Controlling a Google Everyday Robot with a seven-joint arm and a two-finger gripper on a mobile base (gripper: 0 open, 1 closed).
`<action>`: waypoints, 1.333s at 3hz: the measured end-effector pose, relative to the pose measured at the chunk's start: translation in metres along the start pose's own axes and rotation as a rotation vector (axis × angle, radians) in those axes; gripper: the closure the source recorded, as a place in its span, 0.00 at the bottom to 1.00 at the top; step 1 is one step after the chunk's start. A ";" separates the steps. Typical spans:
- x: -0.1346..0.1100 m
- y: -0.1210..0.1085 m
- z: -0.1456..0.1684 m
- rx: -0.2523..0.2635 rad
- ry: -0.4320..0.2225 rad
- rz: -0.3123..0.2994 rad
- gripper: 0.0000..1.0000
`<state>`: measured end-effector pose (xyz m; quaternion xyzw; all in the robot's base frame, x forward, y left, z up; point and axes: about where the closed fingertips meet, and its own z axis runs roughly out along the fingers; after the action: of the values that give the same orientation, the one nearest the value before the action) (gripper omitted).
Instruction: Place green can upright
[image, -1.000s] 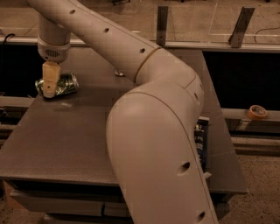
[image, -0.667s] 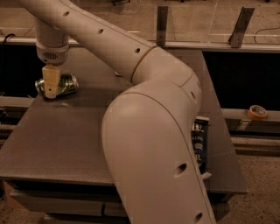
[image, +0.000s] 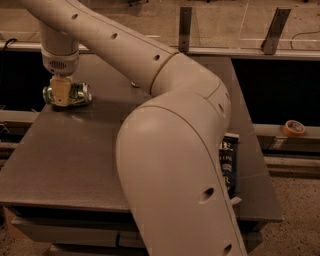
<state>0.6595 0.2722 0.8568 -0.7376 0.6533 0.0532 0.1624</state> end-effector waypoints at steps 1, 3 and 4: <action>0.005 -0.005 -0.012 0.010 -0.082 0.060 0.87; 0.035 -0.028 -0.080 0.108 -0.500 0.213 1.00; 0.052 -0.043 -0.105 0.148 -0.774 0.275 1.00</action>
Offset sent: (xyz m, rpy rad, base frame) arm 0.0450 -0.0821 0.1155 0.6832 -0.0577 -0.2257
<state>0.6946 0.1941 0.9475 -0.5555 0.6384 0.3005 0.4399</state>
